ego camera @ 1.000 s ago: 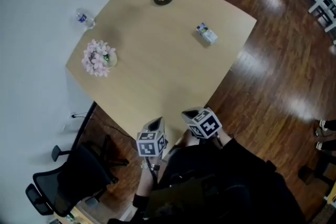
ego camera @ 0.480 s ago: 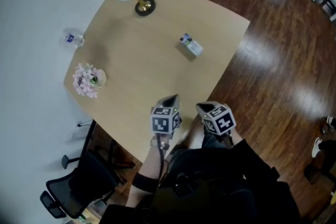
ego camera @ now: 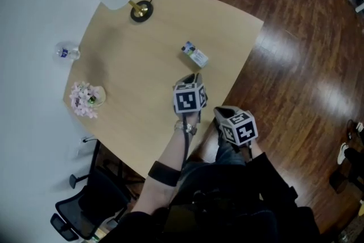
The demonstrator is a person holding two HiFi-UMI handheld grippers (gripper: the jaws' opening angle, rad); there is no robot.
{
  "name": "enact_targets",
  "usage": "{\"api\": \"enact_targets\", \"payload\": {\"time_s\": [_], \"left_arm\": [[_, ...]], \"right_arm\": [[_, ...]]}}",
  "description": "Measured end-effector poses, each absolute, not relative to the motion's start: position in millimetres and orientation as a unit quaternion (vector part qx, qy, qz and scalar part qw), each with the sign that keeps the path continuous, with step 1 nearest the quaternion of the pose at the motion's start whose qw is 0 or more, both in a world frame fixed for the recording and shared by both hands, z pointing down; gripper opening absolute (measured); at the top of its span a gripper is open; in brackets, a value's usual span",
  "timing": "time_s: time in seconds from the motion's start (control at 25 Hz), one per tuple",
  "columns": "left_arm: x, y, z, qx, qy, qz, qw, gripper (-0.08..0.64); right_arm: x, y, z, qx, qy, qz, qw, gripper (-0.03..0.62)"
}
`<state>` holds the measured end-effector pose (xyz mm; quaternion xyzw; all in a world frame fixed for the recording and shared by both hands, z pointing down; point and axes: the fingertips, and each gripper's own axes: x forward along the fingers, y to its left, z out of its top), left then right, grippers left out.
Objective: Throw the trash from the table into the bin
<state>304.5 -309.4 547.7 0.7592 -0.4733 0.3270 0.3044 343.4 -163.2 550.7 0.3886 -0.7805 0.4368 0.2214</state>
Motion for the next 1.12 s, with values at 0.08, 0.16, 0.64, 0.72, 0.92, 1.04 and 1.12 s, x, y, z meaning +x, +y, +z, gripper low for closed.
{"api": "enact_targets", "payload": {"time_s": [0.08,0.16,0.64,0.72,0.92,1.04,1.12], "left_arm": [[316.4,-326.3,552.0,0.747,-0.489,0.321,0.317,0.199],[324.2,-340.3,560.3,0.731,-0.504,0.315,0.337,0.4],[310.0,-389.6,600.1,0.652,-0.579,0.348,0.344,0.465],[309.2,-389.8,603.0,0.653,-0.576,0.352,0.344,0.451],[331.3,-380.7,612.3,0.678,-0.526,0.324,0.398,0.371],[329.2,-375.9,613.7,0.687,-0.51,0.335,0.394,0.362],[325.7,-373.5,612.0,0.694,-0.504,0.335,0.39,0.354]], "right_arm": [[346.1,-166.5,552.0,0.387,-0.78,0.438,0.223,0.008],[348.4,-170.1,553.8,0.386,-0.779,0.439,0.225,0.008],[355.5,-173.7,563.5,0.394,-0.767,0.461,0.212,0.008],[360.2,-170.6,565.8,0.398,-0.763,0.461,0.215,0.008],[368.5,-167.2,571.3,0.404,-0.755,0.47,0.215,0.008],[368.6,-166.6,573.3,0.403,-0.755,0.47,0.217,0.009],[366.4,-167.4,572.8,0.402,-0.756,0.467,0.219,0.008]]}}
